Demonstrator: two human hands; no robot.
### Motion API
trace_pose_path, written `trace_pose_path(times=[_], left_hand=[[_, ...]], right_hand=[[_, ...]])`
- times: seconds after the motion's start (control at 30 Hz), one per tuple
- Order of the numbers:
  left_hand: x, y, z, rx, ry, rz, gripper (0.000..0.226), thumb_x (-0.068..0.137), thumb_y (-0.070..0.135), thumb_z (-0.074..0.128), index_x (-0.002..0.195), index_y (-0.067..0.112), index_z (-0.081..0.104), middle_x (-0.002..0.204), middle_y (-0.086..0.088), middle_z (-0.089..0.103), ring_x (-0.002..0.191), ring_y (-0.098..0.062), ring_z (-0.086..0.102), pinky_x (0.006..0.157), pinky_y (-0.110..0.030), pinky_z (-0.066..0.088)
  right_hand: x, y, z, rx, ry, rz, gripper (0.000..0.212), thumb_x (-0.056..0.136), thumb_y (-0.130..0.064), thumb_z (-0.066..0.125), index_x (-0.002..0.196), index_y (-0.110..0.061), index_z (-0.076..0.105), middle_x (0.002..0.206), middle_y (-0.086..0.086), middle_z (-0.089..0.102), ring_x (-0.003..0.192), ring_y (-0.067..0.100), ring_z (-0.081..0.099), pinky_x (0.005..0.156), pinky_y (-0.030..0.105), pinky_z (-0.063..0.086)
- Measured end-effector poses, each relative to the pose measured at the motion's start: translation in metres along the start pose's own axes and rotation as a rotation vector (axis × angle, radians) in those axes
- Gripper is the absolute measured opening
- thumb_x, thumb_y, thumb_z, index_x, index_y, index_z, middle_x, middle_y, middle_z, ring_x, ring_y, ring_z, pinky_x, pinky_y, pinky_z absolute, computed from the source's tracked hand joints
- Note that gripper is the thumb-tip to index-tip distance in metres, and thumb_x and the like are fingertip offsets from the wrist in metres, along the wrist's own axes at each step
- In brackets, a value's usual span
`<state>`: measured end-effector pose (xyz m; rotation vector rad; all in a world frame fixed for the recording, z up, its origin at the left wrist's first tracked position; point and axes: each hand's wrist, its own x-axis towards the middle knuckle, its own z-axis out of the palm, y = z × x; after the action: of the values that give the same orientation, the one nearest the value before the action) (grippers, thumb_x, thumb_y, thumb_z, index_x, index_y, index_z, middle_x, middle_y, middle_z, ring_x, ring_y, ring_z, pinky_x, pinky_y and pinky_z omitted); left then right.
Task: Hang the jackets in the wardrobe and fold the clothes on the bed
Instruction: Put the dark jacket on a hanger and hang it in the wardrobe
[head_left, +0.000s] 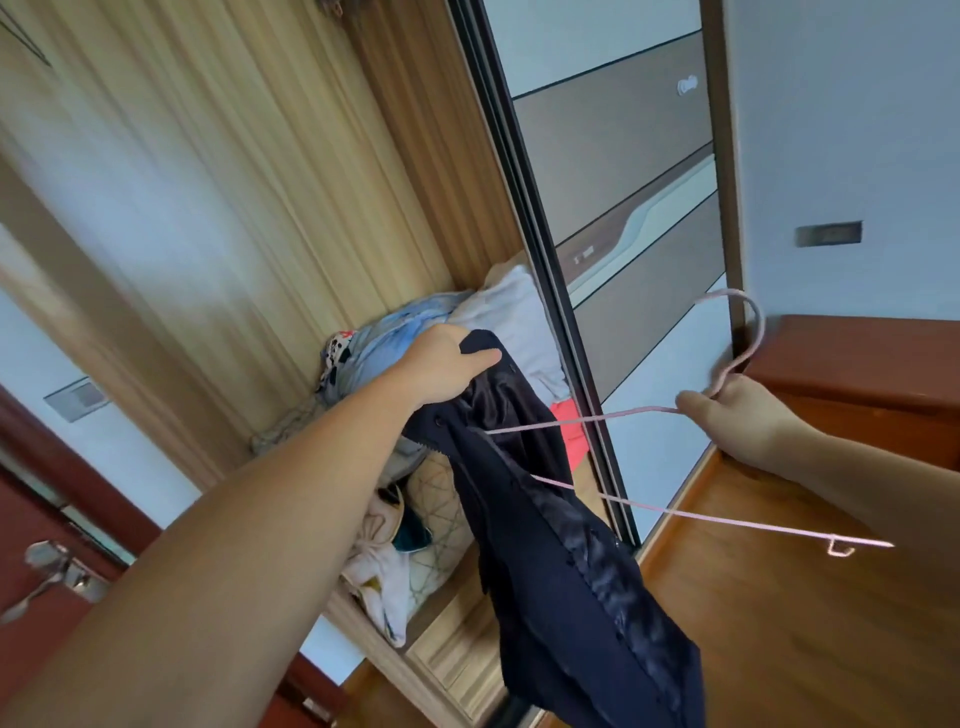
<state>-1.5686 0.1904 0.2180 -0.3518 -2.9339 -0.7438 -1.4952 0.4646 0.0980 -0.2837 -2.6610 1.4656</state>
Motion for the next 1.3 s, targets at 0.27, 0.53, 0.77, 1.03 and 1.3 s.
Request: trace_pose_path(times=[0.27,0.53,0.77,1.03,1.3], left_hand=[[-0.010,0.021,0.009,0.062,-0.022,0.103,0.044,0.090,0.031,0.065,0.060,0.010,0.041,0.054,-0.002,0.040,0.052,-0.014,0.039,0.050,-0.025,0.032],[-0.015,0.051,0.013,-0.090,-0.073,0.122,0.037,0.090,0.030,0.065,0.067,0.003,0.057,0.045,0.006,0.042,0.036,-0.005,0.036,0.038,-0.018,0.028],[-0.009,0.033,0.002,-0.060,-0.061,0.085,0.039,0.092,0.041,0.061,0.114,0.009,0.065,0.089,0.009,0.064,0.065,-0.003,0.061,0.047,-0.015,0.043],[-0.012,0.059,0.016,-0.056,-0.208,0.057,0.036,0.094,0.037,0.059,0.071,0.011,0.052,0.067,-0.007,0.044,0.063,-0.018,0.042,0.062,-0.029,0.031],[-0.013,0.080,0.029,0.305,-0.135,0.406,0.030,0.098,0.042,0.049,0.085,0.024,0.068,0.069,0.009,0.052,0.080,-0.014,0.053,0.073,-0.031,0.044]], right_hand=[[-0.003,-0.049,0.026,-0.100,0.081,-0.117,0.043,0.092,-0.035,0.043,0.063,-0.005,0.054,0.054,0.008,0.049,0.052,0.023,0.046,0.055,0.030,0.039],[-0.015,-0.066,0.042,-0.204,0.128,-0.222,0.050,0.093,-0.044,0.043,0.055,-0.012,0.050,0.054,0.001,0.048,0.052,0.016,0.046,0.049,0.027,0.029],[-0.008,-0.048,0.009,0.129,0.116,-0.092,0.043,0.091,-0.034,0.048,0.057,-0.008,0.050,0.040,-0.003,0.037,0.045,0.016,0.036,0.050,0.029,0.032],[-0.011,-0.037,0.001,0.172,0.135,-0.113,0.043,0.092,-0.035,0.048,0.056,-0.011,0.044,0.036,-0.006,0.030,0.044,0.013,0.031,0.052,0.032,0.031],[-0.014,-0.035,-0.009,0.347,0.201,-0.016,0.037,0.090,-0.034,0.049,0.060,-0.014,0.040,0.034,-0.011,0.026,0.043,0.010,0.027,0.047,0.027,0.027]])
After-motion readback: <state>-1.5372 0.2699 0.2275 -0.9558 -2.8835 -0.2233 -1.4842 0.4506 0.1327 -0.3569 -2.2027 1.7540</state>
